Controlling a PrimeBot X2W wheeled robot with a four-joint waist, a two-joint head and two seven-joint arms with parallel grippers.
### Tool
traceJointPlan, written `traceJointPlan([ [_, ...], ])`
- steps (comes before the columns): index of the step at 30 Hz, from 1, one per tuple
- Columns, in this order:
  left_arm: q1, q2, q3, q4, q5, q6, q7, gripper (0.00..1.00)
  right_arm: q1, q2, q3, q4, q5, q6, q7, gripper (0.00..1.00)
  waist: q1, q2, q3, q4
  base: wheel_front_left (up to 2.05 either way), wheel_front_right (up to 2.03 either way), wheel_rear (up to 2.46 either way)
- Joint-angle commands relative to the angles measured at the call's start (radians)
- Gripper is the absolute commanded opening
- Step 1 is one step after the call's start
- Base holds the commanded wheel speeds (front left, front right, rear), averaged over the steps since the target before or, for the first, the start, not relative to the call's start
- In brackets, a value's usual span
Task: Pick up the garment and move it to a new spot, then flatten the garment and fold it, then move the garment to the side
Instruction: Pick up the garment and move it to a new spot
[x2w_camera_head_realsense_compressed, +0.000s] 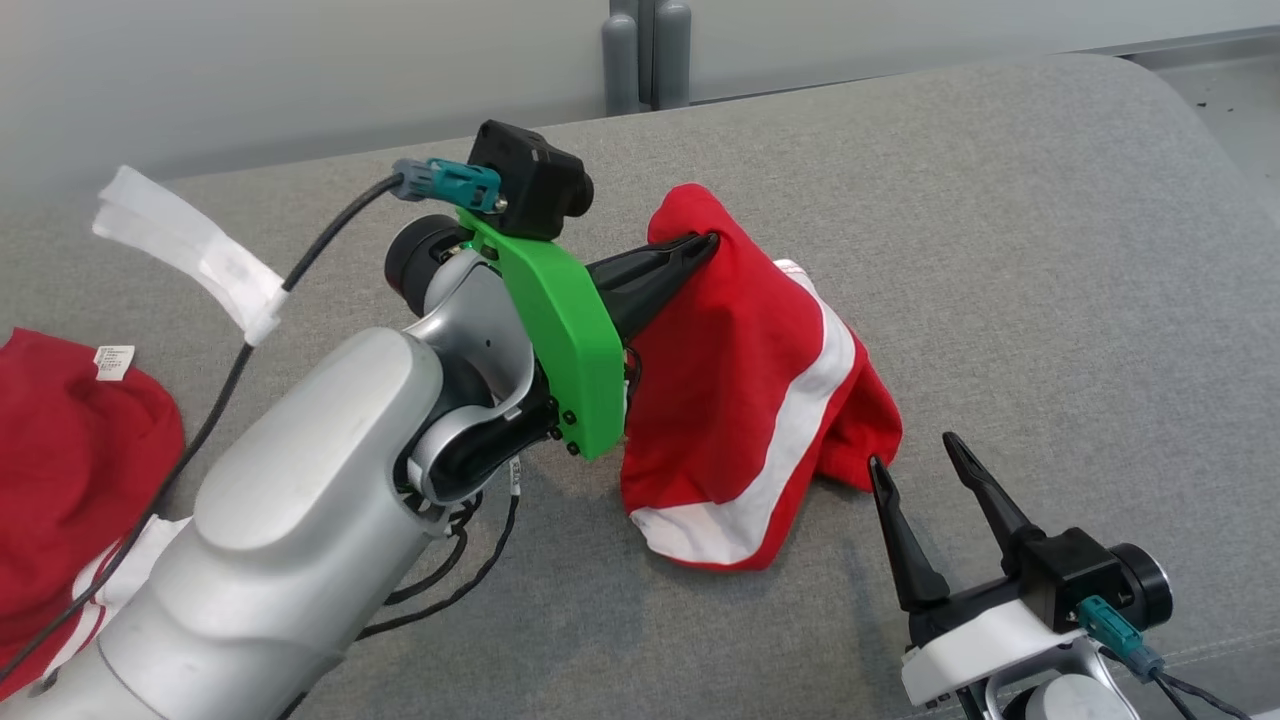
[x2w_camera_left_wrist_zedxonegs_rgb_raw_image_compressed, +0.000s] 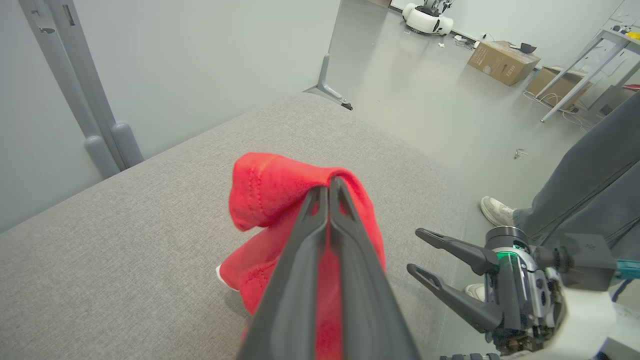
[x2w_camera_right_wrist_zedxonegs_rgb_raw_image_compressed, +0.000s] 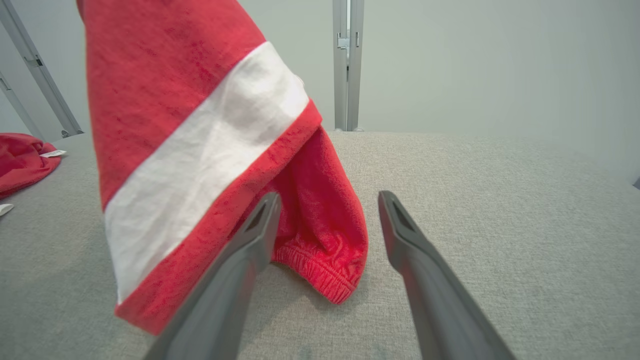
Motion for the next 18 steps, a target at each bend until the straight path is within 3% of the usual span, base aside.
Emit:
traceJointPlan([
  [1, -0.016, -0.026, -0.023, 0.047, 0.046, -0.004, -0.039, 0.0, -0.015, 0.001, 0.007, -0.006, 0.002, 0.0, -0.003, 1.0, 0.0001, 0.0, 0.013, -0.005, 0.0, 0.0, 0.0],
  [7, -0.087, -0.107, -0.089, 0.216, 0.115, -0.008, -0.157, 0.0, -0.044, 0.0, 0.031, -0.009, 0.004, 0.0, -0.003, 1.0, 0.0001, 0.0, 0.064, -0.043, 0.0, 0.0, 0.0],
  [17, -0.185, -0.115, -0.232, 0.437, 0.111, -0.008, -0.371, 0.0, -0.059, 0.002, 0.04, -0.003, 0.038, 0.0, -0.003, 1.0, 0.0001, 0.0, 0.118, -0.132, 0.0, 0.0, 0.0],
  [18, -0.19, -0.11, -0.247, 0.472, 0.119, -0.008, -0.389, 0.22, -0.06, 0.001, 0.041, -0.004, 0.042, 0.0, -0.003, 1.0, 0.0001, 0.0, 0.121, -0.139, 0.0, 0.0, 0.0],
])
